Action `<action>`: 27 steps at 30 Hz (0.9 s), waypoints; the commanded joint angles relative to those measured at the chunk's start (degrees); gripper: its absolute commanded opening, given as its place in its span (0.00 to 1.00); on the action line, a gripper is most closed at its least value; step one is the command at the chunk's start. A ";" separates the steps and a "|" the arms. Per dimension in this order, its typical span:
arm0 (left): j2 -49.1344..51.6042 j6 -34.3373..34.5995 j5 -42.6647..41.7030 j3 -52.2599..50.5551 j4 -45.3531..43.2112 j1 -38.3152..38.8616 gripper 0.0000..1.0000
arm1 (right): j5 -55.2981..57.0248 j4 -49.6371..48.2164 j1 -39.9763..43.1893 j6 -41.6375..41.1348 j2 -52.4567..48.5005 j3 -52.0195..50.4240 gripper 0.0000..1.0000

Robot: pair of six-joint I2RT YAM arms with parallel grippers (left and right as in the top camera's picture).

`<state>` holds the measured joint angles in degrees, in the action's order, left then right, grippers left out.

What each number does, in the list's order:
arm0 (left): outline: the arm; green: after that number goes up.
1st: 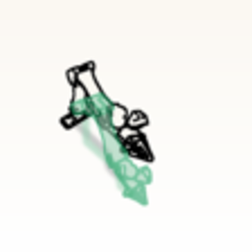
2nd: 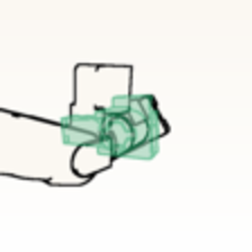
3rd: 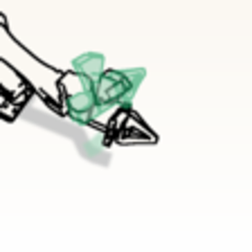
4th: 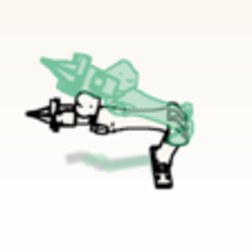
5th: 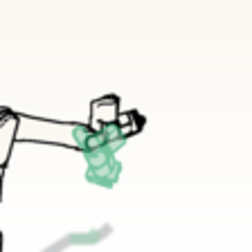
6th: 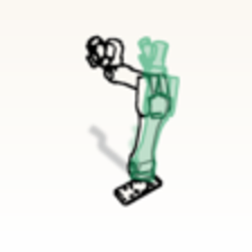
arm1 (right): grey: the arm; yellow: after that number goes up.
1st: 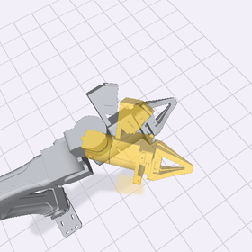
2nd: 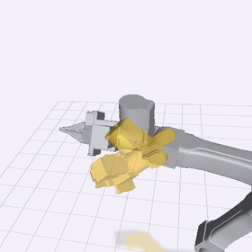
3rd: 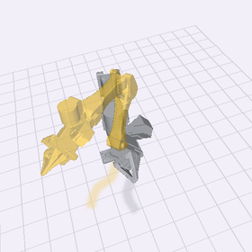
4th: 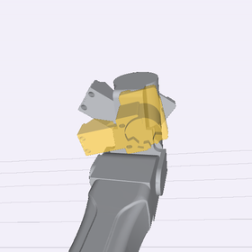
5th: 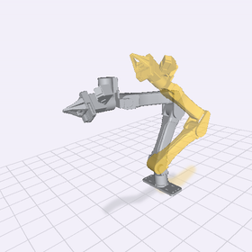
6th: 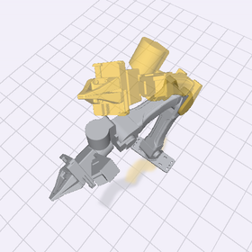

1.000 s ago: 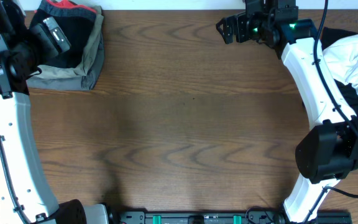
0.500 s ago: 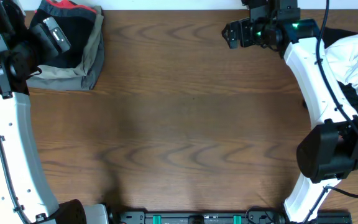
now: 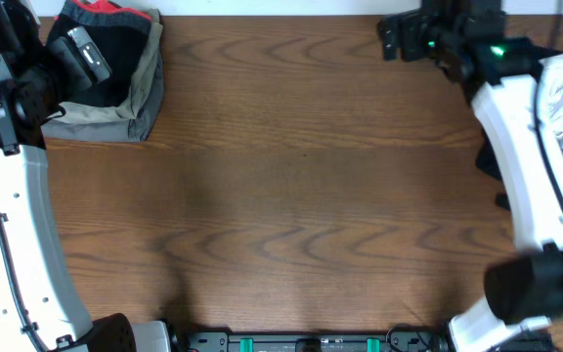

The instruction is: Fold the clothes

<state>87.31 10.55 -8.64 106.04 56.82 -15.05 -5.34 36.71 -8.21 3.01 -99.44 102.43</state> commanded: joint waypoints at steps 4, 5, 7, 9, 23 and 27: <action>-0.50 0.50 -0.37 0.07 0.15 0.00 0.98 | 4.02 -8.79 0.37 0.48 15.91 -15.45 0.99; -0.50 0.50 -0.37 0.07 0.15 0.00 0.98 | 3.74 -11.17 0.68 0.44 18.82 -19.50 0.99; -0.50 0.50 -0.37 0.07 0.15 0.00 0.98 | 3.28 -16.09 1.40 -0.17 24.87 -28.13 0.99; -0.50 0.50 -0.35 0.07 0.17 0.00 0.98 | 3.15 -20.44 2.10 -1.53 30.69 -36.09 0.99; -0.50 0.50 -0.37 0.07 0.15 0.00 0.98 | 3.19 -31.65 6.01 -3.19 70.31 -77.13 0.99; -0.50 0.52 -0.35 0.07 0.15 0.02 0.98 | 3.23 -34.27 7.39 -3.17 79.10 -85.33 0.99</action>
<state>87.31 10.55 -8.67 106.04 56.82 -15.05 -2.55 3.46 -2.02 0.58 -24.56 21.41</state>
